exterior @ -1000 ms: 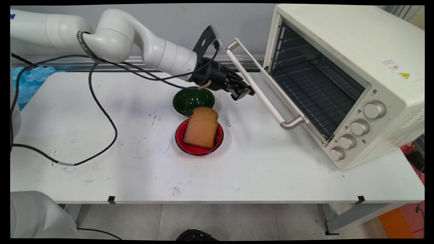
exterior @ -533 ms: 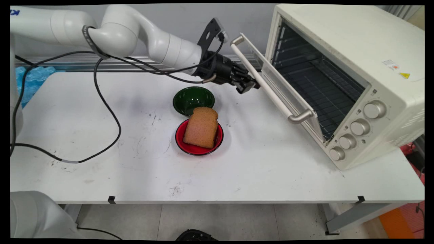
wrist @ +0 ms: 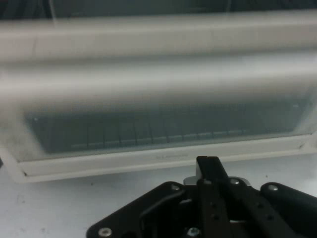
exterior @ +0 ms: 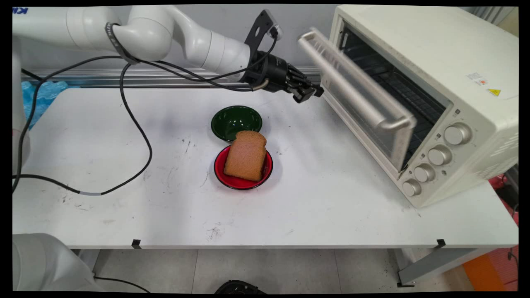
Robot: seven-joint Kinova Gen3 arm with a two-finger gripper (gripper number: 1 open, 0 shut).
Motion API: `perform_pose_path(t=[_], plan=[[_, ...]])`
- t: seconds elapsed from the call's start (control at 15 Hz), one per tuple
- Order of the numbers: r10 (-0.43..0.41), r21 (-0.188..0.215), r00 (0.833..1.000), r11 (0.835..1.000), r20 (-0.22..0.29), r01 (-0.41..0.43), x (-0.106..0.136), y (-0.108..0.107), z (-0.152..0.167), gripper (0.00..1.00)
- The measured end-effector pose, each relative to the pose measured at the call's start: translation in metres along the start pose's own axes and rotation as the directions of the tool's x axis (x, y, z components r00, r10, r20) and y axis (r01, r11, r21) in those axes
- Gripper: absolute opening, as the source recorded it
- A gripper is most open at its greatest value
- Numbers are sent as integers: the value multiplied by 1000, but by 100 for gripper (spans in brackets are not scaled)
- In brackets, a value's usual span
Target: Close the oven
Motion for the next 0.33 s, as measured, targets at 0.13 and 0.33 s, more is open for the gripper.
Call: perform_pose_path(t=[0.13,0.33], plan=[[2,3,1000,1000,-2,-2,3,-2,-2,0],[4,6,1000,1000,-4,-3,6,-4,-7,0]])
